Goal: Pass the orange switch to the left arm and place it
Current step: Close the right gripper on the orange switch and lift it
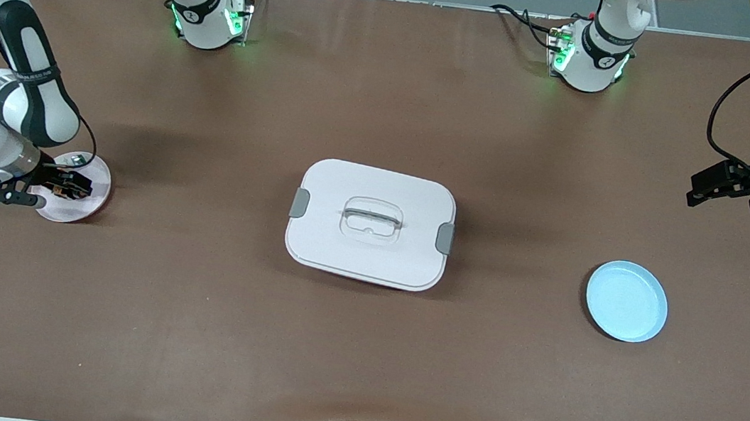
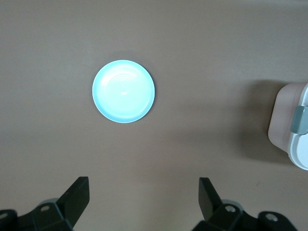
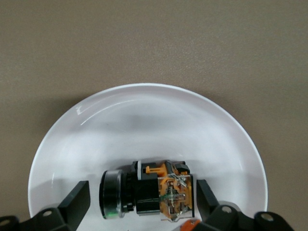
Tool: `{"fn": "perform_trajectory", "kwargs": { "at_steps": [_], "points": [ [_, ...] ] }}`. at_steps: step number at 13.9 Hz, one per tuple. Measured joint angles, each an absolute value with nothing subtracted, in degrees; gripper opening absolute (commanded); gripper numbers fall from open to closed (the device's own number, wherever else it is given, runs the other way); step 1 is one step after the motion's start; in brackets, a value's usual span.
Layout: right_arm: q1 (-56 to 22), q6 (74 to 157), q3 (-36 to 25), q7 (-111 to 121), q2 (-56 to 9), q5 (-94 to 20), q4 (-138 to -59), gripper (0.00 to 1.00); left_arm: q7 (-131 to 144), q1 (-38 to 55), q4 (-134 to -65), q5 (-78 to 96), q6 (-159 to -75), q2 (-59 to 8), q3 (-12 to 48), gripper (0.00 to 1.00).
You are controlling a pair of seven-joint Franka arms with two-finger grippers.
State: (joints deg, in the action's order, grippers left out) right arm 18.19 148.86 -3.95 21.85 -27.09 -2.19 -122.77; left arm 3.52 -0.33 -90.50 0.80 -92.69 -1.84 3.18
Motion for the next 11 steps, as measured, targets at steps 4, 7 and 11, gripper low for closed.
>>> {"fn": "perform_trajectory", "kwargs": {
  "at_steps": [4,7,11],
  "points": [
    [18.18,148.94,-3.46,21.85,-27.22,-2.23,-122.48,0.00,3.52,-0.33,-90.50,0.80,-92.69,-1.85,3.18,1.00],
    [18.18,147.11,-3.20,21.85,-27.21,-2.28,-121.40,0.00,3.52,-0.34,-90.50,0.80,-92.69,-1.85,3.16,1.00],
    [18.13,136.63,-2.67,21.53,-25.31,-4.72,-117.49,0.00,3.52,-0.26,-90.48,1.05,-92.69,-1.86,3.19,1.00]
  ]
}}
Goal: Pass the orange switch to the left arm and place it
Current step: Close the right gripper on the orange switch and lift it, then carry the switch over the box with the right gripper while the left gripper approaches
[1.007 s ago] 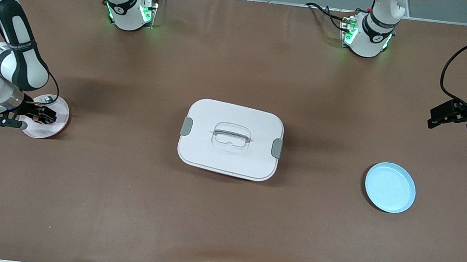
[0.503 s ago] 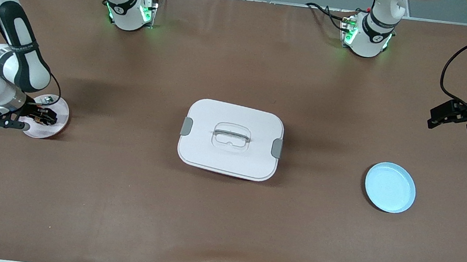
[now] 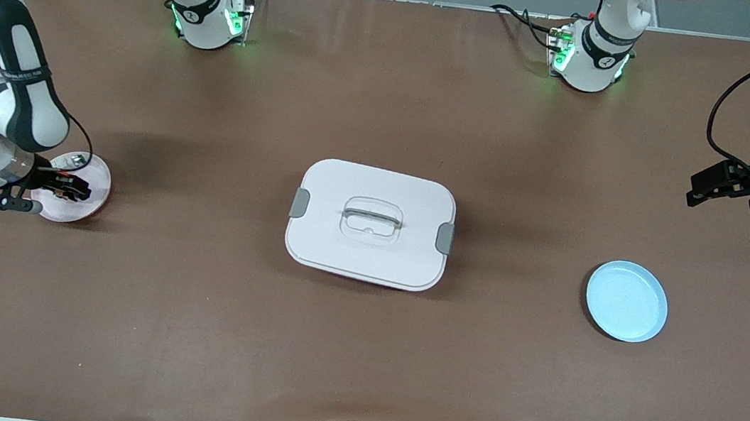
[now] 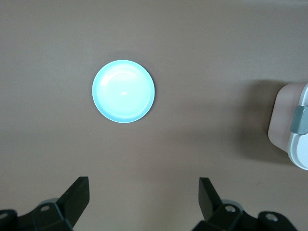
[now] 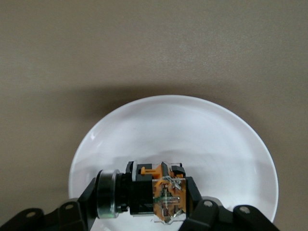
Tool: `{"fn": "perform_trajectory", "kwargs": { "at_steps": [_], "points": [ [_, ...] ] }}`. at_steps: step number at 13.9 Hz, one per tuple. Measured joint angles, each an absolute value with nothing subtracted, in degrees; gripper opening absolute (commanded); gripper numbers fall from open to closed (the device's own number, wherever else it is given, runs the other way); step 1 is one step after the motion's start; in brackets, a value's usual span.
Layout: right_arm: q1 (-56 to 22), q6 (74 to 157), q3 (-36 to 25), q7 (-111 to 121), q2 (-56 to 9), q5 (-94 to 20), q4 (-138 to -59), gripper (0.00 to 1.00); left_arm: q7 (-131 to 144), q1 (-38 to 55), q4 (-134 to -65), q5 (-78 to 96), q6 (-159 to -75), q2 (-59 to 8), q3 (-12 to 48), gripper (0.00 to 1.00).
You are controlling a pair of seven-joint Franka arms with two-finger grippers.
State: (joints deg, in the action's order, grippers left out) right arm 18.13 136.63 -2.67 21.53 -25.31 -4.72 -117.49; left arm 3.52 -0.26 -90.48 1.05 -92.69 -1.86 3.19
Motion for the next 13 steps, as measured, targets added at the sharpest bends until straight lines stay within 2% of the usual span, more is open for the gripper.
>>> {"fn": "perform_trajectory", "kwargs": {
  "at_steps": [7,10,13],
  "points": [
    [13.18,106.76,-1.92,5.93,-12.49,-8.90,-110.67,0.00,3.54,0.20,-89.20,9.55,-92.69,-1.85,3.61,1.00],
    [11.12,94.86,-1.86,-2.75,-11.26,-13.19,-103.96,0.00,3.55,0.28,-89.16,18.14,-92.54,-1.88,3.77,1.00],
    [7.84,89.24,-1.75,-13.14,-11.26,-16.90,-98.83,0.00,5.41,0.50,-89.22,27.94,-92.33,-2.61,3.84,1.00]
  ]
}}
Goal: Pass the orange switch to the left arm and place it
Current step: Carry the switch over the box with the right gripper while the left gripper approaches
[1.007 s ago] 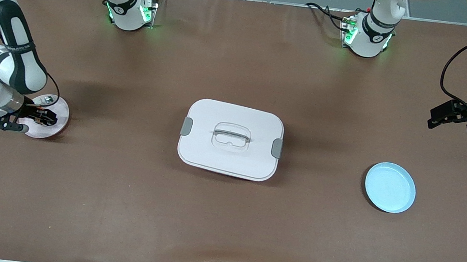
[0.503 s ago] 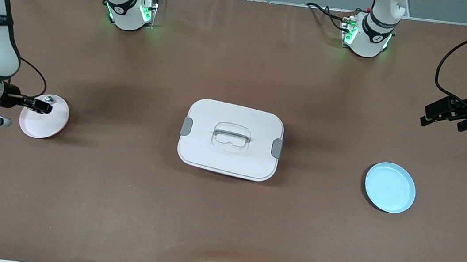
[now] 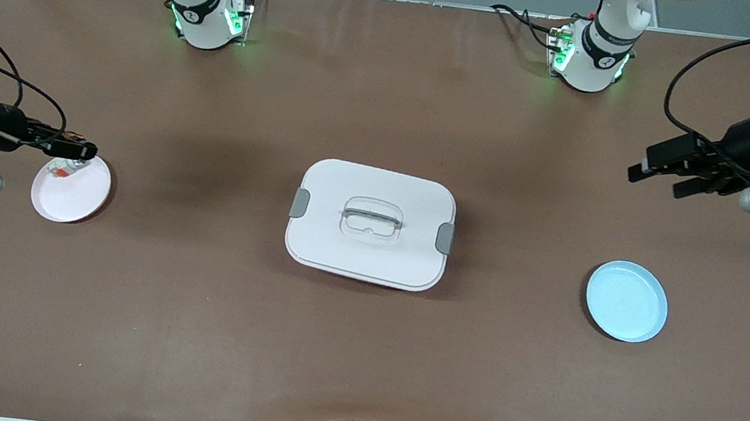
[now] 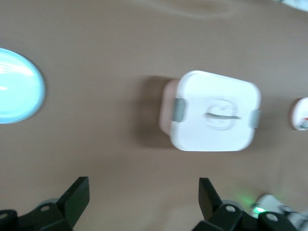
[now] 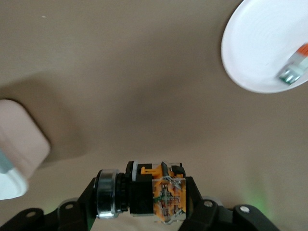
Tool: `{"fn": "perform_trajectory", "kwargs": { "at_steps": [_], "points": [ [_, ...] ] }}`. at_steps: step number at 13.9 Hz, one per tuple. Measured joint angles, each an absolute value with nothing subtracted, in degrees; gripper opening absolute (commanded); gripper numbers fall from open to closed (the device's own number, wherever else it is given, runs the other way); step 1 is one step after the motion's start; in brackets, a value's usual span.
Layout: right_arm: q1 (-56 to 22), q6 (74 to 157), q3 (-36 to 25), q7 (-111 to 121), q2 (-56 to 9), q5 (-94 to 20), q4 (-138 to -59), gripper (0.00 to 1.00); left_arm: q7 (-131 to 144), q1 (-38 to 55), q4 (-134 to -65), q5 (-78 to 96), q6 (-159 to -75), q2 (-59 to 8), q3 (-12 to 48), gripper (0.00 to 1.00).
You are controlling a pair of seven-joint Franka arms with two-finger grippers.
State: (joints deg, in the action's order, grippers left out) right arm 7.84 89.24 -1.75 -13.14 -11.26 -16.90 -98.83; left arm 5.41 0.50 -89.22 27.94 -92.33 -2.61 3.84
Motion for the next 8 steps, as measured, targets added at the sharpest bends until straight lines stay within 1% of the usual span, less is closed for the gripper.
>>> {"fn": "perform_trajectory", "kwargs": {
  "at_steps": [4,6,8],
  "points": [
    [1.19,83.66,-1.48,-31.52,-11.25,-21.52,-91.31,0.00,10.20,1.12,-89.22,39.64,-93.63,-7.00,4.54,1.00],
    [-3.57,82.33,-1.35,-41.59,-11.25,-22.23,-86.12,0.00,11.80,3.18,-89.11,40.72,-97.21,-8.10,5.25,1.00],
    [-7.93,81.90,-1.30,-50.37,-11.25,-23.94,-82.55,0.00,14.04,6.05,-89.03,43.01,-102.11,-8.22,5.48,1.00]
  ]
}}
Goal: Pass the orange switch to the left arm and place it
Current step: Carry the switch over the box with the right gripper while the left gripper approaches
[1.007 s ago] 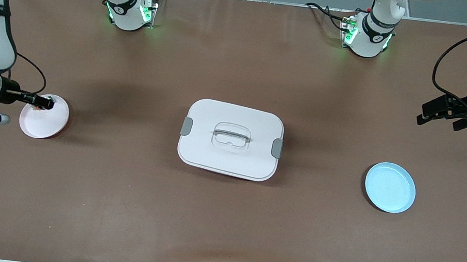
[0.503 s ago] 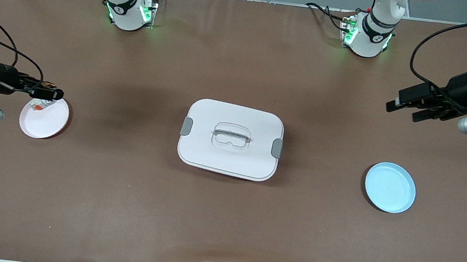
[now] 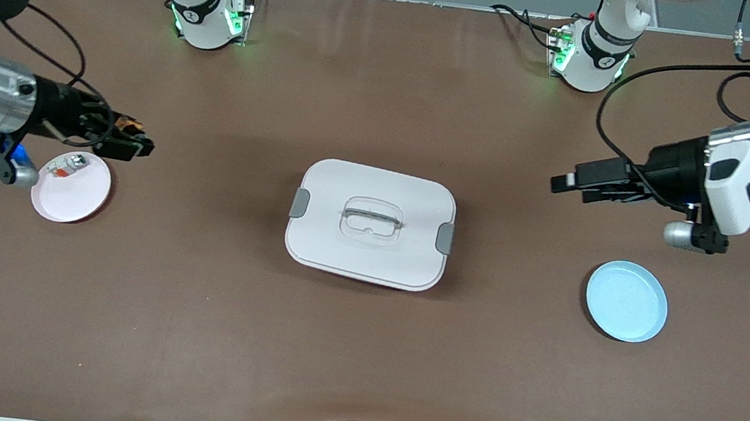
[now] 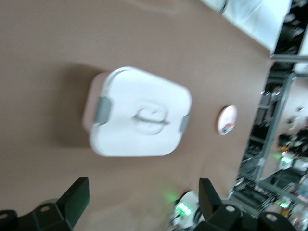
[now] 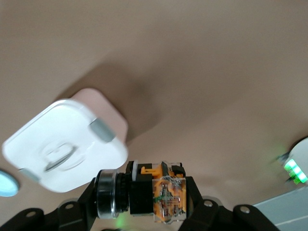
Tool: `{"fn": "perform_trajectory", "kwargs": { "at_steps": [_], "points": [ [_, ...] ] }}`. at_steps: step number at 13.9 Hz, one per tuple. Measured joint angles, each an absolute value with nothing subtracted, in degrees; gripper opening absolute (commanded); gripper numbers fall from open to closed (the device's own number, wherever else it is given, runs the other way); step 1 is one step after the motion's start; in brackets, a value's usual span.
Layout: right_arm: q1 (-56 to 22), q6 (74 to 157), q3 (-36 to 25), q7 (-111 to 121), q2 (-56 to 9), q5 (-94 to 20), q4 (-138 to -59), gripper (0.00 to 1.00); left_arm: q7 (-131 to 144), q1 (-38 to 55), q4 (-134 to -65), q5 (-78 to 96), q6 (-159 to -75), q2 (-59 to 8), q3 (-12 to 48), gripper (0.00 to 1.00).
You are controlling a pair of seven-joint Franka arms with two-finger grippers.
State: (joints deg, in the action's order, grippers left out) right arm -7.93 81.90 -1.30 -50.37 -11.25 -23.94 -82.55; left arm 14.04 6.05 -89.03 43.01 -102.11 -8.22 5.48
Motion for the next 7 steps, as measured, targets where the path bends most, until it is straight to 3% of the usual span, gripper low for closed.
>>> {"fn": "perform_trajectory", "kwargs": {
  "at_steps": [7],
  "points": [
    [-17.48,83.97,-1.35,-72.70,-16.12,-28.66,-72.15,0.00,15.43,15.21,-89.00,52.75,-118.53,-14.05,5.70,1.00]
  ]
}}
